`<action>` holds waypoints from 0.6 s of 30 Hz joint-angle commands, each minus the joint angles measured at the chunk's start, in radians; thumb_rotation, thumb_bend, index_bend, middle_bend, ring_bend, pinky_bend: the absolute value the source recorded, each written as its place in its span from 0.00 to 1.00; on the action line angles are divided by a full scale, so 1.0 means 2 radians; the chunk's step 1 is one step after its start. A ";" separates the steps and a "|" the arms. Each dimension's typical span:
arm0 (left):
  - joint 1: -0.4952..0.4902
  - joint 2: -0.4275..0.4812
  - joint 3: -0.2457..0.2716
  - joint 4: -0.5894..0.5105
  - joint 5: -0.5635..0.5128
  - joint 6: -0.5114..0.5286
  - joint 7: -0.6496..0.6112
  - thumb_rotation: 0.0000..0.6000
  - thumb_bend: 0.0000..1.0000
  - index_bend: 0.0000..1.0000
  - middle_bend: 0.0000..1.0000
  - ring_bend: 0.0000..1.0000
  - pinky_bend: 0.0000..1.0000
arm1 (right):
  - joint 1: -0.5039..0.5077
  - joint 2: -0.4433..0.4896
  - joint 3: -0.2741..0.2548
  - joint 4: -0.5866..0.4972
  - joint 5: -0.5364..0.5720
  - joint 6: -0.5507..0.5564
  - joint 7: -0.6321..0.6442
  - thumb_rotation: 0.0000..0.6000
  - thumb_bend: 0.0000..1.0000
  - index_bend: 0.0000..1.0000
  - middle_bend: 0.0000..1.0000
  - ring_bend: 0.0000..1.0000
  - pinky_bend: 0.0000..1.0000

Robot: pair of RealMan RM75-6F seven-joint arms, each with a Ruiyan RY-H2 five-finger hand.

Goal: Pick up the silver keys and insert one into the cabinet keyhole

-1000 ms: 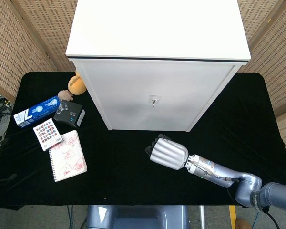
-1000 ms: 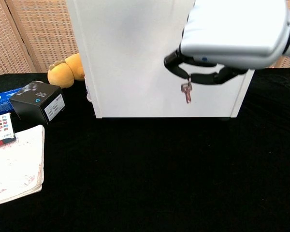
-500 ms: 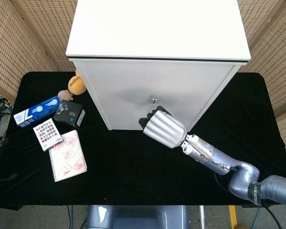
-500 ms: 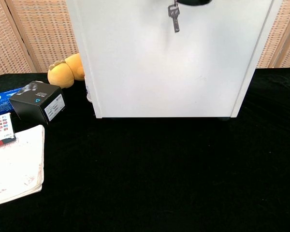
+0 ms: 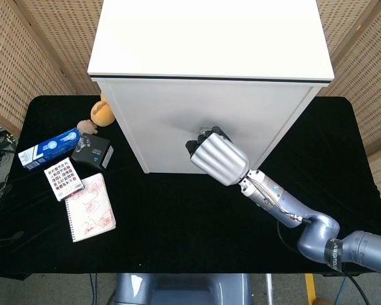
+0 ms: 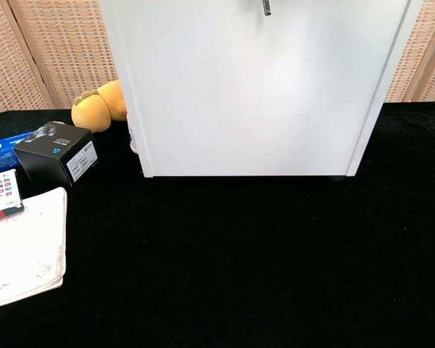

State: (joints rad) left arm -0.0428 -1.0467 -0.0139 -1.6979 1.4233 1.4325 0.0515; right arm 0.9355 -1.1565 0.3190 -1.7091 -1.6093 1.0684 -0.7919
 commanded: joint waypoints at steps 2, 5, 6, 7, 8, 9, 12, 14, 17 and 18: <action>0.000 -0.001 0.000 0.000 0.000 0.000 0.001 1.00 0.00 0.00 0.00 0.00 0.00 | 0.002 -0.005 -0.002 0.002 0.003 -0.001 -0.007 1.00 0.60 0.73 0.88 0.91 1.00; 0.000 -0.001 0.000 0.000 0.000 0.000 0.002 1.00 0.00 0.00 0.00 0.00 0.00 | 0.006 -0.013 -0.003 0.002 0.003 -0.003 -0.012 1.00 0.60 0.73 0.88 0.91 1.00; 0.000 -0.001 0.000 0.000 0.000 0.000 0.002 1.00 0.00 0.00 0.00 0.00 0.00 | 0.007 -0.014 -0.003 0.002 0.004 -0.004 -0.013 1.00 0.60 0.73 0.88 0.91 1.00; 0.000 -0.001 0.000 0.000 -0.001 0.000 0.001 1.00 0.00 0.00 0.00 0.00 0.00 | 0.007 -0.015 -0.003 0.003 0.005 -0.004 -0.014 1.00 0.60 0.73 0.88 0.91 1.00; 0.000 -0.001 0.000 0.000 -0.001 0.000 0.001 1.00 0.00 0.00 0.00 0.00 0.00 | 0.008 -0.017 -0.003 0.003 0.006 -0.004 -0.016 1.00 0.60 0.73 0.88 0.91 1.00; 0.000 -0.001 0.000 0.001 -0.001 0.000 0.001 1.00 0.00 0.00 0.00 0.00 0.00 | 0.009 -0.019 -0.003 0.003 0.007 -0.004 -0.018 1.00 0.60 0.73 0.88 0.91 1.00; 0.000 0.000 0.000 0.001 -0.002 0.000 0.000 1.00 0.00 0.00 0.00 0.00 0.00 | 0.010 -0.022 -0.003 0.005 0.010 -0.005 -0.021 1.00 0.60 0.73 0.88 0.91 1.00; 0.000 0.000 -0.001 0.002 -0.002 -0.001 0.000 1.00 0.00 0.00 0.00 0.00 0.00 | 0.011 -0.024 -0.002 0.006 0.014 -0.006 -0.025 1.00 0.60 0.73 0.88 0.91 1.00; 0.000 0.000 -0.001 0.002 -0.002 0.000 -0.002 1.00 0.00 0.00 0.00 0.00 0.00 | 0.011 -0.028 -0.001 0.009 0.024 -0.004 -0.032 1.00 0.60 0.73 0.88 0.91 1.00; 0.000 0.000 -0.001 0.002 -0.002 0.000 -0.002 1.00 0.00 0.00 0.00 0.00 0.00 | 0.011 -0.029 -0.001 0.009 0.026 -0.004 -0.034 1.00 0.60 0.73 0.88 0.91 1.00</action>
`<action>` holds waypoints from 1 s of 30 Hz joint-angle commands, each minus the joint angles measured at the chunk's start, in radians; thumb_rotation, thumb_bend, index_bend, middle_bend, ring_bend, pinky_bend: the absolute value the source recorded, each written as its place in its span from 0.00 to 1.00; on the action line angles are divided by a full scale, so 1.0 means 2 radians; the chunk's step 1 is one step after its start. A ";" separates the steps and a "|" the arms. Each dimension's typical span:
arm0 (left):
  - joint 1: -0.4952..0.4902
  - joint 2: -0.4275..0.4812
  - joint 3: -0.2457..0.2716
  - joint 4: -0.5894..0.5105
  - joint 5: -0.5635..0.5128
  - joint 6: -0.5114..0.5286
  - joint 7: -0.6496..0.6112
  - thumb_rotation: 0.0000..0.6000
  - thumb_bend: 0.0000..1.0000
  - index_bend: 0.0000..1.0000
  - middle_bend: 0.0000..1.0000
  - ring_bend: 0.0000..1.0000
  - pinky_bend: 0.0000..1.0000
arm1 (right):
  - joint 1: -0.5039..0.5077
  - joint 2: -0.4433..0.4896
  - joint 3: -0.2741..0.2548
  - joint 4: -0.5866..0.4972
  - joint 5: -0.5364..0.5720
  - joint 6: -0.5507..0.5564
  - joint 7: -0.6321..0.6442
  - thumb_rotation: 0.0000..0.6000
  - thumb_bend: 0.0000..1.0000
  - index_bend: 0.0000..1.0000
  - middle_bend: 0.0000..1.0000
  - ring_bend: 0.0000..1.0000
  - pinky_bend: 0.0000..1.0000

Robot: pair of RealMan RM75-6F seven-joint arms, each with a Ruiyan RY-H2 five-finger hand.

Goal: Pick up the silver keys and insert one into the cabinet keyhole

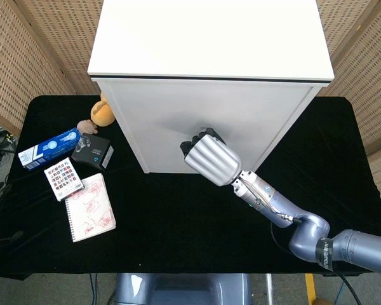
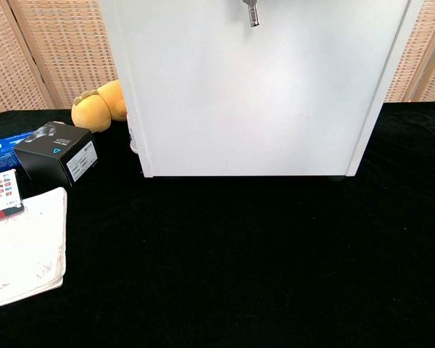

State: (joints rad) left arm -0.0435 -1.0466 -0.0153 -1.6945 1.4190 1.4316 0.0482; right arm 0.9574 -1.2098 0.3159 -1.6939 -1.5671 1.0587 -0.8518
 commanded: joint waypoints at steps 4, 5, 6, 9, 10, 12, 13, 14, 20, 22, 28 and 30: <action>0.000 0.000 0.000 0.001 0.000 0.000 -0.001 1.00 0.00 0.00 0.00 0.00 0.00 | 0.000 -0.002 -0.001 0.003 0.006 0.002 -0.009 1.00 0.60 0.73 0.88 0.91 1.00; 0.000 0.000 0.000 0.001 0.000 0.000 -0.001 1.00 0.00 0.00 0.00 0.00 0.00 | 0.000 -0.003 -0.002 0.003 0.006 0.002 -0.009 1.00 0.60 0.73 0.88 0.91 1.00; 0.000 0.000 0.000 0.000 0.000 0.000 0.000 1.00 0.00 0.00 0.00 0.00 0.00 | 0.000 -0.003 -0.002 0.003 0.007 0.002 -0.009 1.00 0.60 0.73 0.88 0.91 1.00; 0.000 -0.001 0.000 0.000 0.001 0.001 0.001 1.00 0.00 0.00 0.00 0.00 0.00 | 0.001 -0.004 -0.002 0.004 0.010 0.002 -0.011 1.00 0.60 0.73 0.88 0.91 1.00; 0.000 -0.001 0.000 0.000 0.000 0.001 0.002 1.00 0.00 0.00 0.00 0.00 0.00 | 0.000 -0.005 -0.002 0.005 0.012 0.003 -0.012 1.00 0.60 0.73 0.88 0.91 1.00; 0.000 -0.001 0.000 0.000 -0.001 0.001 0.001 1.00 0.00 0.00 0.00 0.00 0.00 | -0.001 -0.005 -0.003 0.005 0.014 0.004 -0.012 1.00 0.60 0.73 0.88 0.91 1.00; 0.000 -0.001 0.000 0.001 -0.001 0.001 0.001 1.00 0.00 0.00 0.00 0.00 0.00 | -0.002 -0.005 -0.004 0.006 0.014 0.005 -0.012 1.00 0.60 0.73 0.88 0.91 1.00; 0.000 -0.001 0.000 0.001 -0.001 0.001 0.001 1.00 0.00 0.00 0.00 0.00 0.00 | -0.003 -0.005 -0.005 0.007 0.014 0.006 -0.011 1.00 0.60 0.73 0.88 0.91 1.00; 0.000 -0.002 0.000 0.001 -0.001 0.000 0.002 1.00 0.00 0.00 0.00 0.00 0.00 | -0.007 -0.001 -0.010 0.010 0.012 0.011 -0.002 1.00 0.60 0.73 0.88 0.91 1.00; 0.000 -0.002 0.000 0.002 -0.002 0.000 0.003 1.00 0.00 0.00 0.00 0.00 0.00 | -0.008 0.000 -0.011 0.010 0.011 0.013 0.001 1.00 0.60 0.73 0.88 0.91 1.00; -0.001 -0.002 0.000 0.002 -0.002 0.000 0.005 1.00 0.00 0.00 0.00 0.00 0.00 | -0.010 0.007 -0.012 0.009 0.004 0.018 0.008 1.00 0.60 0.73 0.88 0.91 1.00; -0.001 -0.003 0.000 0.002 -0.002 0.000 0.005 1.00 0.00 0.00 0.00 0.00 0.00 | -0.011 0.009 -0.011 0.008 0.003 0.020 0.010 1.00 0.60 0.73 0.88 0.91 1.00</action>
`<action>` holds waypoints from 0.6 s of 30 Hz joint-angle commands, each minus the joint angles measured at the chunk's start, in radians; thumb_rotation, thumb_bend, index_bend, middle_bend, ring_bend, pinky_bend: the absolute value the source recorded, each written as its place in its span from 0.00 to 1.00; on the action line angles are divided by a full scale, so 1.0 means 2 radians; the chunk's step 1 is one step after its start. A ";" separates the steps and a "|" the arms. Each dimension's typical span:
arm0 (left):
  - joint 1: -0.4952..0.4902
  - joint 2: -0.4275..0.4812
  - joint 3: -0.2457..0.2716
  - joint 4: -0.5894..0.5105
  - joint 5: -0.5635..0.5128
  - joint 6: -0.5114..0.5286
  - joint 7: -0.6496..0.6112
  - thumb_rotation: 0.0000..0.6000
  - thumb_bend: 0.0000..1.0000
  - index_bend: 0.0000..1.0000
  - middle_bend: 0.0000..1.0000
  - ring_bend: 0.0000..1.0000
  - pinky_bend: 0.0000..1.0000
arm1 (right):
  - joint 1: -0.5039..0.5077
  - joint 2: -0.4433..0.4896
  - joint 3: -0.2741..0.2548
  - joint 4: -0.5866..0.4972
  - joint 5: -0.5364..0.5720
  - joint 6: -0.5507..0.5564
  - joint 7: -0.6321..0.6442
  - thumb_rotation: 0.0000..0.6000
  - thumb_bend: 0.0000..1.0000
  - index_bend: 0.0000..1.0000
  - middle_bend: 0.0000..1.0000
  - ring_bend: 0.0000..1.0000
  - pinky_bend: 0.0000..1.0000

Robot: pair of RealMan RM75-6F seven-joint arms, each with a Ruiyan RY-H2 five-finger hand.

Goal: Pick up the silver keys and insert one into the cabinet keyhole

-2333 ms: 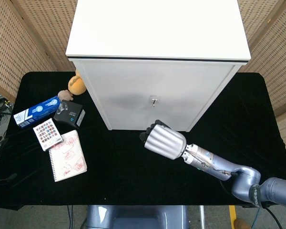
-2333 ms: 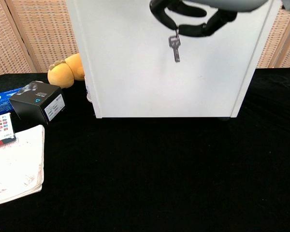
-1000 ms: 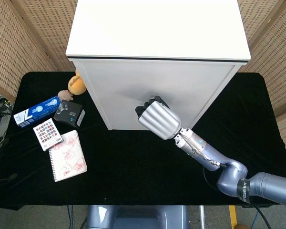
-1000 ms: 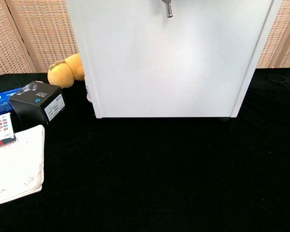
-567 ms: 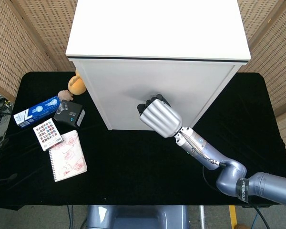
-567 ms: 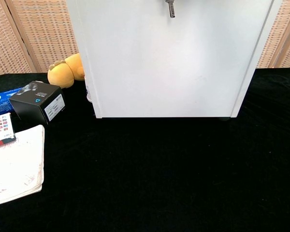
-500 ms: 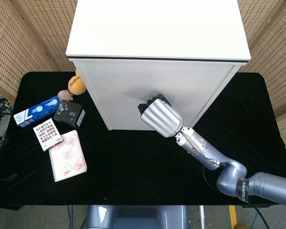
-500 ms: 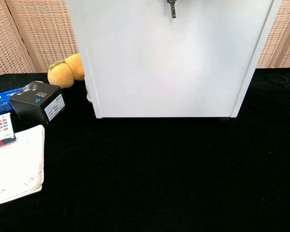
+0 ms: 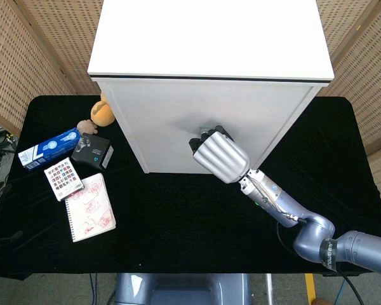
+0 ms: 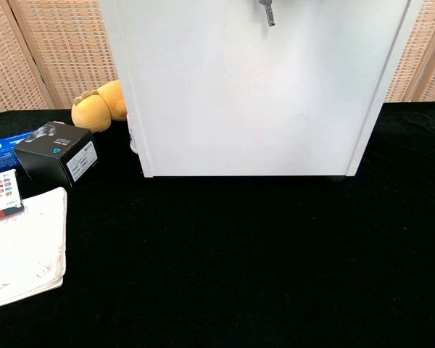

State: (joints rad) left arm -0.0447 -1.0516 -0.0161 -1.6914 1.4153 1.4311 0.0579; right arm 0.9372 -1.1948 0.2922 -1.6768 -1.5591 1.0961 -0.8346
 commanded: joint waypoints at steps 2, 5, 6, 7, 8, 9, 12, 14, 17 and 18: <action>0.000 0.000 0.000 0.000 0.001 0.000 0.001 1.00 0.00 0.00 0.00 0.00 0.00 | -0.001 0.004 0.001 -0.002 -0.001 0.002 0.002 1.00 0.60 0.73 0.88 0.91 1.00; 0.000 0.000 0.001 -0.001 0.002 0.001 0.001 1.00 0.00 0.00 0.00 0.00 0.00 | -0.002 0.007 0.001 -0.003 0.001 0.002 0.002 1.00 0.60 0.73 0.88 0.91 1.00; 0.000 0.000 0.001 -0.001 0.002 0.002 0.001 1.00 0.00 0.00 0.00 0.00 0.00 | -0.002 0.007 0.001 -0.003 0.001 0.002 0.002 1.00 0.60 0.73 0.88 0.91 1.00; 0.000 0.000 0.000 -0.001 0.002 0.002 0.001 1.00 0.00 0.00 0.00 0.00 0.00 | -0.002 0.008 0.000 -0.003 0.001 0.001 0.002 1.00 0.60 0.73 0.88 0.91 1.00; 0.001 0.000 0.001 -0.001 0.002 0.002 0.001 1.00 0.00 0.00 0.00 0.00 0.00 | -0.003 0.008 0.000 -0.004 0.001 0.002 0.003 1.00 0.60 0.73 0.88 0.91 1.00; 0.001 0.000 0.001 -0.001 0.002 0.002 0.000 1.00 0.00 0.00 0.00 0.00 0.00 | -0.003 0.009 -0.001 -0.004 0.001 0.002 0.003 1.00 0.60 0.73 0.88 0.91 1.00; 0.001 0.000 0.001 -0.001 0.003 0.002 0.000 1.00 0.00 0.00 0.00 0.00 0.00 | -0.003 0.010 -0.002 -0.005 -0.001 0.001 0.003 1.00 0.60 0.73 0.88 0.91 1.00; 0.000 0.000 0.001 -0.001 0.003 0.002 0.000 1.00 0.00 0.00 0.00 0.00 0.00 | -0.004 0.011 -0.002 -0.005 -0.002 0.002 0.004 1.00 0.60 0.73 0.88 0.91 1.00; 0.000 0.000 0.001 -0.001 0.003 0.002 0.000 1.00 0.00 0.00 0.00 0.00 0.00 | -0.006 0.013 -0.003 -0.006 -0.001 0.003 0.007 1.00 0.60 0.73 0.88 0.91 1.00; 0.000 0.000 0.001 -0.001 0.003 0.002 0.000 1.00 0.00 0.00 0.00 0.00 0.00 | -0.006 0.014 -0.003 -0.006 -0.001 0.003 0.007 1.00 0.60 0.73 0.88 0.91 1.00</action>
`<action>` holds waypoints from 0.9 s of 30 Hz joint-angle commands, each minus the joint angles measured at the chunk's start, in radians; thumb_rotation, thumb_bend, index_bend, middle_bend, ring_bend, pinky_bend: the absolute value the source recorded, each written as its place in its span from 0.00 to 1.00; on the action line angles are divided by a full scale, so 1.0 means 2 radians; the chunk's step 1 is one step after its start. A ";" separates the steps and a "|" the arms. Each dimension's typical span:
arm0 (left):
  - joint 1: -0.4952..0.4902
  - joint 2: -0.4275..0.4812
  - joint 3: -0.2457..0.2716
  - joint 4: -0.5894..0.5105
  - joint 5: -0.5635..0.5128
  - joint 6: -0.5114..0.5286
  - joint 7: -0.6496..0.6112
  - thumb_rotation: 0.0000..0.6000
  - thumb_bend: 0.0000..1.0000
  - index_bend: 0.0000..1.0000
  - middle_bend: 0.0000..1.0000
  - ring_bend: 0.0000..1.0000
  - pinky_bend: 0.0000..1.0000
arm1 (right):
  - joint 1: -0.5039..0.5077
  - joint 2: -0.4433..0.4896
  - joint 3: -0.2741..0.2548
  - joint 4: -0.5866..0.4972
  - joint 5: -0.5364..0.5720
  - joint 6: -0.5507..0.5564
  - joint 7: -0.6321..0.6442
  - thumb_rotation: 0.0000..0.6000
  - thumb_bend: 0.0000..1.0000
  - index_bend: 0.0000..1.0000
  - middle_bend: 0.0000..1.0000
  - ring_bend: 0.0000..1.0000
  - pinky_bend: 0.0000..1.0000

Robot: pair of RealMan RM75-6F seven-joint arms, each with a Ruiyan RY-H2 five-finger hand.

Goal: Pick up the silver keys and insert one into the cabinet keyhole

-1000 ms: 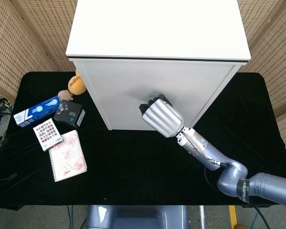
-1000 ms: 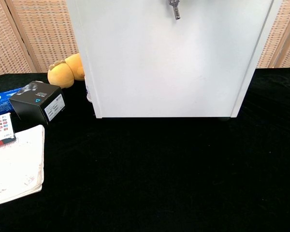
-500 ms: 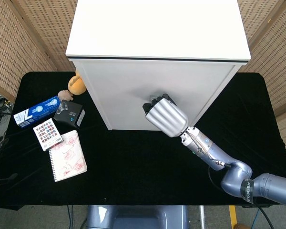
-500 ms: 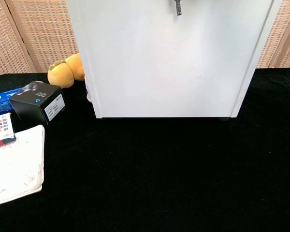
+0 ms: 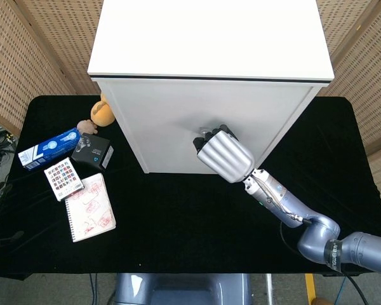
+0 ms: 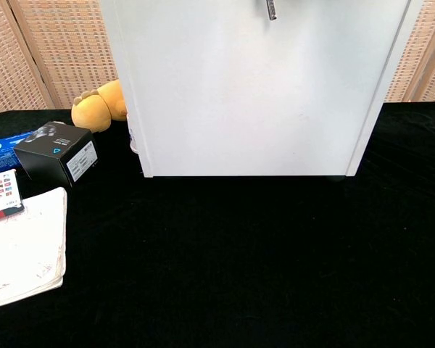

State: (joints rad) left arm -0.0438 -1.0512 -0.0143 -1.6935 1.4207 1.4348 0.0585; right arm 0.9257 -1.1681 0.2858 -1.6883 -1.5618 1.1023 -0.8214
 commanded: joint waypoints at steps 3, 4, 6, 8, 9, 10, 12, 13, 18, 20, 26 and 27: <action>0.000 0.000 0.000 0.000 0.001 0.000 0.000 1.00 0.00 0.00 0.00 0.00 0.00 | -0.001 0.002 0.000 0.000 0.001 0.000 0.001 1.00 0.59 0.71 0.88 0.91 1.00; 0.000 0.000 0.000 -0.001 0.001 0.000 0.000 1.00 0.00 0.00 0.00 0.00 0.00 | -0.001 0.002 0.000 0.000 0.001 0.001 0.001 1.00 0.58 0.70 0.88 0.91 1.00; 0.000 0.001 0.000 -0.001 0.001 0.001 0.000 1.00 0.00 0.00 0.00 0.00 0.00 | -0.002 0.002 0.001 -0.001 0.002 0.001 0.001 1.00 0.54 0.68 0.88 0.91 1.00; 0.000 0.001 0.000 -0.001 0.001 0.001 0.000 1.00 0.00 0.00 0.00 0.00 0.00 | -0.002 0.004 0.001 -0.004 0.002 0.001 0.000 1.00 0.49 0.66 0.88 0.91 1.00; 0.000 0.001 0.001 -0.001 0.001 0.000 0.000 1.00 0.00 0.00 0.00 0.00 0.00 | -0.002 0.005 0.001 -0.005 0.002 0.001 0.001 1.00 0.47 0.65 0.88 0.91 1.00; 0.000 0.001 0.001 -0.001 0.002 0.000 0.000 1.00 0.00 0.00 0.00 0.00 0.00 | -0.002 0.006 0.001 -0.007 0.002 0.001 0.002 1.00 0.45 0.65 0.88 0.91 1.00; 0.000 0.001 0.001 -0.001 0.002 0.000 0.000 1.00 0.00 0.00 0.00 0.00 0.00 | -0.002 0.008 0.001 -0.008 0.001 0.002 0.001 1.00 0.42 0.65 0.88 0.91 1.00; 0.000 0.001 0.001 -0.001 0.002 0.000 0.000 1.00 0.00 0.00 0.00 0.00 0.00 | -0.002 0.008 0.002 -0.009 0.001 0.002 0.001 1.00 0.42 0.65 0.88 0.91 1.00; 0.000 0.001 0.001 -0.001 0.002 0.001 -0.001 1.00 0.00 0.00 0.00 0.00 0.00 | -0.003 0.009 0.002 -0.011 0.000 0.003 -0.001 1.00 0.42 0.65 0.88 0.91 1.00; 0.000 0.001 0.001 -0.001 0.002 0.001 -0.001 1.00 0.00 0.00 0.00 0.00 0.00 | -0.003 0.009 0.002 -0.011 0.000 0.004 -0.001 1.00 0.42 0.65 0.88 0.91 1.00; 0.000 0.001 0.001 -0.001 0.003 0.001 -0.001 1.00 0.00 0.00 0.00 0.00 0.00 | -0.008 0.020 0.003 -0.019 -0.009 0.013 0.003 1.00 0.42 0.66 0.88 0.91 1.00; 0.000 0.001 0.001 0.000 0.003 0.001 -0.001 1.00 0.00 0.00 0.00 0.00 0.00 | -0.010 0.024 0.003 -0.022 -0.011 0.016 0.005 1.00 0.42 0.66 0.88 0.91 1.00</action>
State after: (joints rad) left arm -0.0436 -1.0501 -0.0125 -1.6944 1.4260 1.4365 0.0571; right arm 0.9105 -1.1284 0.2913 -1.7257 -1.5777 1.1271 -0.8160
